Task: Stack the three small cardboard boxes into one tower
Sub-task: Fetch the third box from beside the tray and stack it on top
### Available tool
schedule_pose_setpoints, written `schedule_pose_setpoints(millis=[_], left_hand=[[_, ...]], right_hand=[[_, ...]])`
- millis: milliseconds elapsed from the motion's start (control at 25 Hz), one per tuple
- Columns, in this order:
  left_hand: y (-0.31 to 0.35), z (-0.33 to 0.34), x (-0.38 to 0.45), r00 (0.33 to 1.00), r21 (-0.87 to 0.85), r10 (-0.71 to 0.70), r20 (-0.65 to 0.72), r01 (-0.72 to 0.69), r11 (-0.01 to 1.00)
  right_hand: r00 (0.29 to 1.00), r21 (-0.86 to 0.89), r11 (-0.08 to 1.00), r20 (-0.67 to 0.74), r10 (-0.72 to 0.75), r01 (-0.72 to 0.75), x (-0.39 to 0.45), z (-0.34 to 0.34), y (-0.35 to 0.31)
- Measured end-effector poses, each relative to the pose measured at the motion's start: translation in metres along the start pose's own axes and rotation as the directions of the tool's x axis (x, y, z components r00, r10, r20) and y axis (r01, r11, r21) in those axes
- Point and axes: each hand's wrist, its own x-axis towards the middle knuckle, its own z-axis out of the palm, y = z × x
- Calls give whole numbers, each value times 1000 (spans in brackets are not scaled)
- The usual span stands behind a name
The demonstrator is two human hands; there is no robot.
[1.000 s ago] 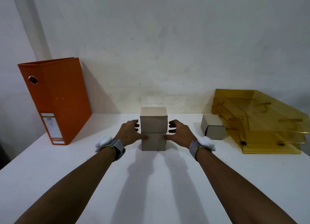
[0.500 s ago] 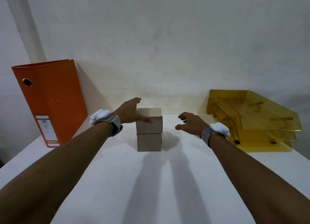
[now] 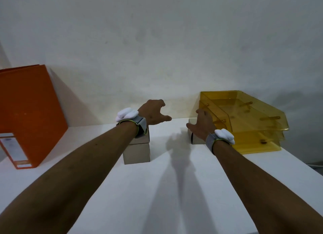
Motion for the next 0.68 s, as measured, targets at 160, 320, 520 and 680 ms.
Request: schedule_pose_setpoints(millis=[160,320,520,680], left_hand=[[22,33,22,999,-46,-40,20,41,998],[31,71,44,981,-239,-173,89,190,952],[34,115,62,937,-493,-253,241,343,800],[34,144,76,910,-578,-247,332,403,709]], right_hand=[[995,-24,995,-36,92,-93,4,9,23],[984,-14,985,-34,173,-174,9,27,45],[974,-17,974,-35,225,-226,12,51,60],[972,35,972,-38,232,-231,15,62,71]])
